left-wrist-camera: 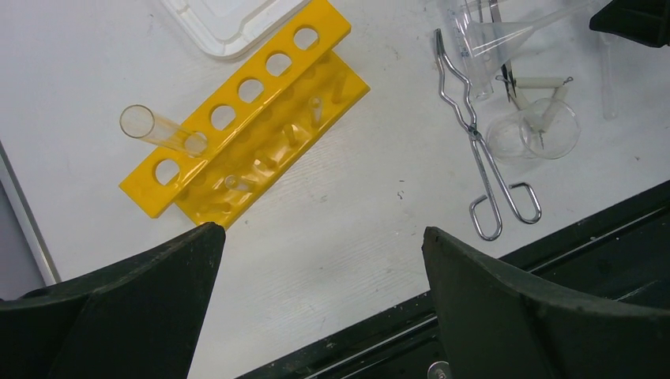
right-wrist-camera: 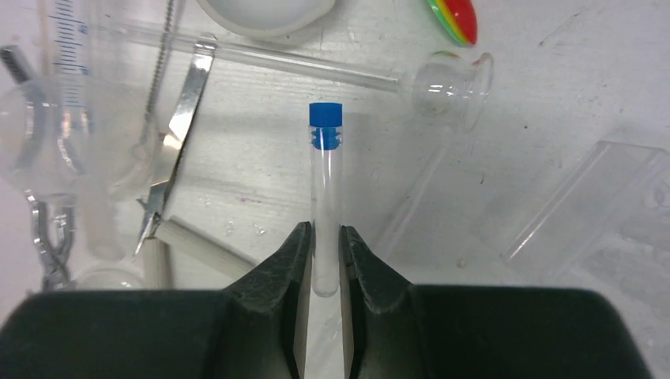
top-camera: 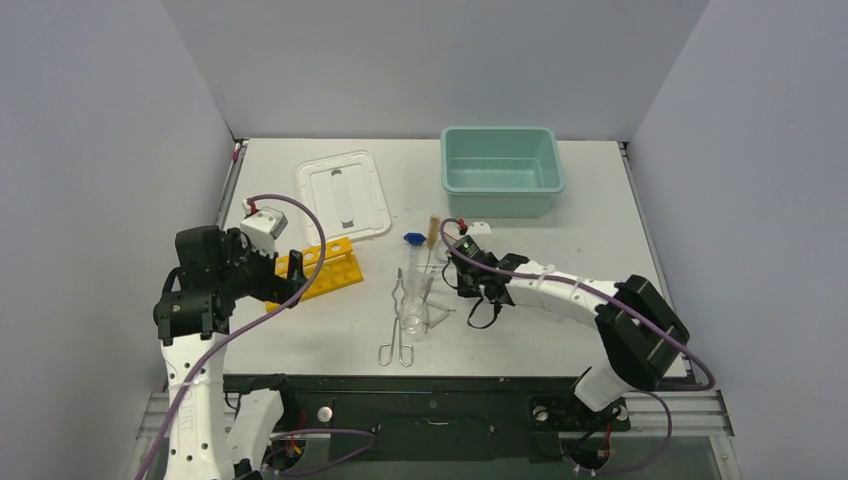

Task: Organize the chemistry lab equipment
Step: Pick up the test tube at the center of the board, then insert the test tube into the slot of the test tube rack.

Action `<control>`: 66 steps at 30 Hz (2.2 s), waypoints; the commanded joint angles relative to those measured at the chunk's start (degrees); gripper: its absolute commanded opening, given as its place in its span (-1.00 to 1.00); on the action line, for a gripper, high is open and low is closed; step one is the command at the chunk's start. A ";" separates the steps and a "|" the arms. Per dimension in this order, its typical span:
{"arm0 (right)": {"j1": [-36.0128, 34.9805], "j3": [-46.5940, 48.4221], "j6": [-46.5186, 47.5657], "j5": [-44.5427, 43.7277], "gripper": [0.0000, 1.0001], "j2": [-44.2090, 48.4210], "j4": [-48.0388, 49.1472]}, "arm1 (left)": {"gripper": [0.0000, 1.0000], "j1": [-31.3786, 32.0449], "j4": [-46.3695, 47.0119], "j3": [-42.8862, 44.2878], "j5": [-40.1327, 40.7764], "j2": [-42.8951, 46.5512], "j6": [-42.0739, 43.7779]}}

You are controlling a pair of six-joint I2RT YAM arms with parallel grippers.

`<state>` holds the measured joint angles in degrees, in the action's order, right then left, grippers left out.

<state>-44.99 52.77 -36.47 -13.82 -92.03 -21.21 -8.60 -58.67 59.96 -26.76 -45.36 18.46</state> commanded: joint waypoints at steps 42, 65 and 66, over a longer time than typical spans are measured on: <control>-31.60 15.80 -17.68 -12.48 -1.00 6.49 40.70 | 0.59 4.81 10.92 -0.87 -32.17 4.96 -7.40; -31.72 15.55 -17.14 0.82 -1.00 4.78 34.60 | -0.59 4.82 12.78 -1.85 -26.86 5.40 -7.01; -31.45 15.71 -17.14 1.21 -1.00 4.74 34.01 | -0.62 4.82 12.53 -1.90 -26.72 5.56 -6.59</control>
<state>-75.44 67.24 -53.74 -19.94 -87.11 16.97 -3.38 -50.26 57.52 -56.21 -40.01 10.55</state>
